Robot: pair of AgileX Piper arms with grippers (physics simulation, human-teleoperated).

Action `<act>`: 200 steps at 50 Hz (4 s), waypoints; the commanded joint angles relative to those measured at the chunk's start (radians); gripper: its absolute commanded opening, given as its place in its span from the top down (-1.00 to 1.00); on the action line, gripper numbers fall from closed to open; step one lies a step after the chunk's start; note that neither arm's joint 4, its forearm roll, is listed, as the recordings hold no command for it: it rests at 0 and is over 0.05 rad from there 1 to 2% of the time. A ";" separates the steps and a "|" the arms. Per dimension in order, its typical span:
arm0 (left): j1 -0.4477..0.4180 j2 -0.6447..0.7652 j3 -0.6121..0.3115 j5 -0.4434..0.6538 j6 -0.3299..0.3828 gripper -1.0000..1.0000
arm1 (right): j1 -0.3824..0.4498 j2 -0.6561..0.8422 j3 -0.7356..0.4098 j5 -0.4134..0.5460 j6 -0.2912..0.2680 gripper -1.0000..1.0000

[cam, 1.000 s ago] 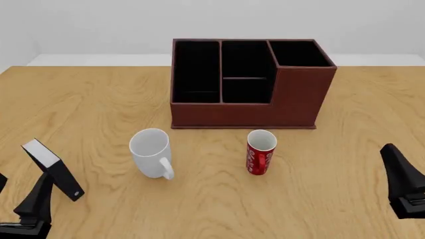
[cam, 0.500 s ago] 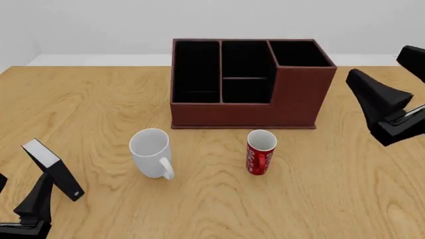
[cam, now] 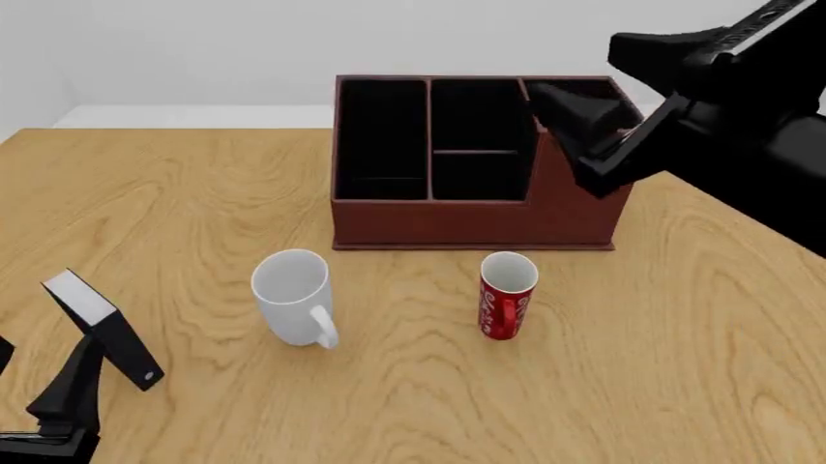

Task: Pick up the white mug and place it to the right of the caddy.

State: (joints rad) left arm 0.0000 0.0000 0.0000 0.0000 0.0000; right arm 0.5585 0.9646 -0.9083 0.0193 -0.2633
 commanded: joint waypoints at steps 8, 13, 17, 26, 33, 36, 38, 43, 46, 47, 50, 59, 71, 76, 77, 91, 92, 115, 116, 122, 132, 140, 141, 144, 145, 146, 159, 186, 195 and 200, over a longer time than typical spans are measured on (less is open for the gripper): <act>0.000 0.000 0.000 0.000 0.000 -1.00 | 0.070 0.193 -0.076 -0.011 0.079 -1.00; 0.000 0.000 0.000 0.000 0.000 -1.00 | 0.106 0.237 -0.116 0.030 0.076 -1.00; 0.000 0.000 0.000 0.000 0.000 -1.00 | 0.116 0.247 -0.146 0.062 0.084 -1.00; 0.000 0.000 0.000 0.000 0.000 -1.00 | 0.183 0.301 -0.186 0.071 0.091 -1.00; 0.000 0.000 0.000 0.000 0.000 -1.00 | 0.205 0.334 -0.198 0.075 0.102 -1.00; 0.000 0.000 0.000 0.000 0.000 -1.00 | 0.207 0.334 -0.190 0.069 0.113 -1.00; 0.000 0.000 0.000 0.000 0.000 -1.00 | 0.210 0.337 -0.180 0.061 0.122 -1.00; 0.000 0.000 0.000 0.000 0.000 -1.00 | 0.218 0.353 -0.152 0.032 0.146 -1.00; 0.000 0.000 0.000 0.000 0.000 -1.00 | 0.234 0.369 -0.139 0.010 0.163 -1.00; 0.000 0.000 0.000 0.000 0.000 -1.00 | 0.240 0.374 -0.137 0.004 0.165 -1.00; 0.000 0.000 0.000 0.000 0.000 -1.00 | 0.246 0.386 -0.133 -0.006 0.169 -1.00; 0.000 0.000 0.000 0.000 0.000 -1.00 | 0.262 0.407 -0.098 -0.055 0.192 -1.00; 0.000 0.000 0.000 0.000 0.000 -1.00 | 0.294 0.490 -0.073 -0.121 0.178 -1.00; 0.000 0.000 0.000 0.000 0.000 -1.00 | 0.298 0.529 -0.063 -0.141 0.175 -1.00; 0.000 0.000 0.000 0.000 0.000 -1.00 | 0.301 0.533 -0.064 -0.142 0.175 -1.00; 0.000 0.000 0.000 0.000 0.000 -1.00 | 0.334 0.621 -0.116 -0.122 0.213 -1.00; 0.000 0.000 0.000 0.000 0.000 -1.00 | 0.332 0.623 -0.120 -0.120 0.217 -1.00; 0.000 0.000 0.000 0.000 0.000 -1.00 | 0.329 0.767 -0.192 -0.080 0.307 -1.00; 0.000 0.000 0.000 0.000 0.000 -1.00 | 0.329 0.772 -0.191 -0.083 0.307 -1.00; 0.000 0.000 0.000 0.000 0.000 -1.00 | 0.327 0.797 -0.183 -0.089 0.316 -1.00; 0.000 0.000 0.000 0.000 0.000 -1.00 | 0.352 0.869 -0.204 -0.089 0.338 -1.00; 0.000 0.000 0.000 0.000 0.000 -1.00 | 0.360 0.910 -0.209 -0.098 0.349 -1.00; 0.000 0.000 0.000 0.000 0.000 -1.00 | 0.360 0.910 -0.208 -0.099 0.352 -1.00; 0.000 0.000 0.000 0.000 0.000 -1.00 | 0.364 0.918 -0.208 -0.102 0.355 -1.00; 0.000 0.000 0.000 0.000 0.000 -1.00 | 0.364 0.923 -0.207 -0.105 0.355 -1.00; 0.000 0.000 0.000 0.000 0.000 -1.00 | 0.364 0.928 -0.206 -0.108 0.355 -1.00; 0.000 0.000 0.000 0.000 0.000 -1.00 | 0.353 0.960 -0.193 -0.132 0.371 -1.00; 0.000 0.000 0.000 0.000 0.000 -1.00 | 0.358 1.030 -0.196 -0.168 0.398 -1.00; 0.000 0.000 0.000 0.000 0.000 -1.00 | 0.349 1.027 -0.187 -0.173 0.377 1.00; 0.000 0.000 0.000 0.000 0.000 -1.00 | 0.351 1.031 -0.192 -0.170 0.379 1.00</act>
State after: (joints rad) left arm 0.0000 0.0000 0.0000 0.0000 0.0000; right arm 0.9143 1.9803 -1.1006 -0.1489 0.1262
